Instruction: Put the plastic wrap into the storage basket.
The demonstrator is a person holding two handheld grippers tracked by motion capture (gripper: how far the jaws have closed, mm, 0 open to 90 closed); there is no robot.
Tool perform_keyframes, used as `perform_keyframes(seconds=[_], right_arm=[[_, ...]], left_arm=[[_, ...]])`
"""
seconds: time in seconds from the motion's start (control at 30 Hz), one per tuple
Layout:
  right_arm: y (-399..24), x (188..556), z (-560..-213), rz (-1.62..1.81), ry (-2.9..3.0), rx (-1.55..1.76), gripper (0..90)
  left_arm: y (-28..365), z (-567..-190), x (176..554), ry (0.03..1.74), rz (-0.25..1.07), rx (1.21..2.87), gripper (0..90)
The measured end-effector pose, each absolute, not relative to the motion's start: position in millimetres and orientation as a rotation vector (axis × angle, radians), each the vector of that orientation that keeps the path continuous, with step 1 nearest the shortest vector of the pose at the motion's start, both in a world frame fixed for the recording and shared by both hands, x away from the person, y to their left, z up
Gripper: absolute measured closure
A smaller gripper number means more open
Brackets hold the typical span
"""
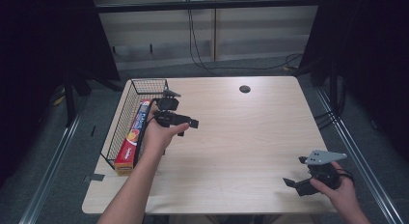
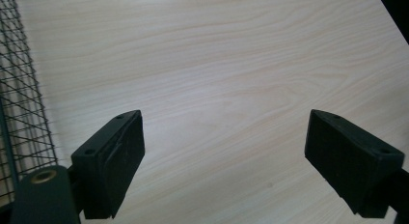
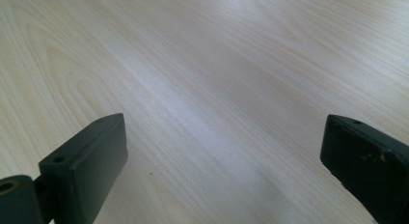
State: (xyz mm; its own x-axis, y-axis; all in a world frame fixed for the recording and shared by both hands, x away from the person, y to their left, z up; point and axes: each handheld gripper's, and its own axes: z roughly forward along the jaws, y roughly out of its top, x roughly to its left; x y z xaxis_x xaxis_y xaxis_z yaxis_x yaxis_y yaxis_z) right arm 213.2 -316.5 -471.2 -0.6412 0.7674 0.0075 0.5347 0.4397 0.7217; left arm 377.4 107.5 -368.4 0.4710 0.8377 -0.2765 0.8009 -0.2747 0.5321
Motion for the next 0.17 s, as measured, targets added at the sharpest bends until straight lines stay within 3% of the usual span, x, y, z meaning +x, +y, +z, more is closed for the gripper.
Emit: perform_keyframes(seconds=[0.17], right_arm=[[-315.9,213.5,-472.0,1.012,2.378,1.108,2.4]], left_arm=[[100.4,-377.8,372.4,1.328,0.07,2.107,13.9]])
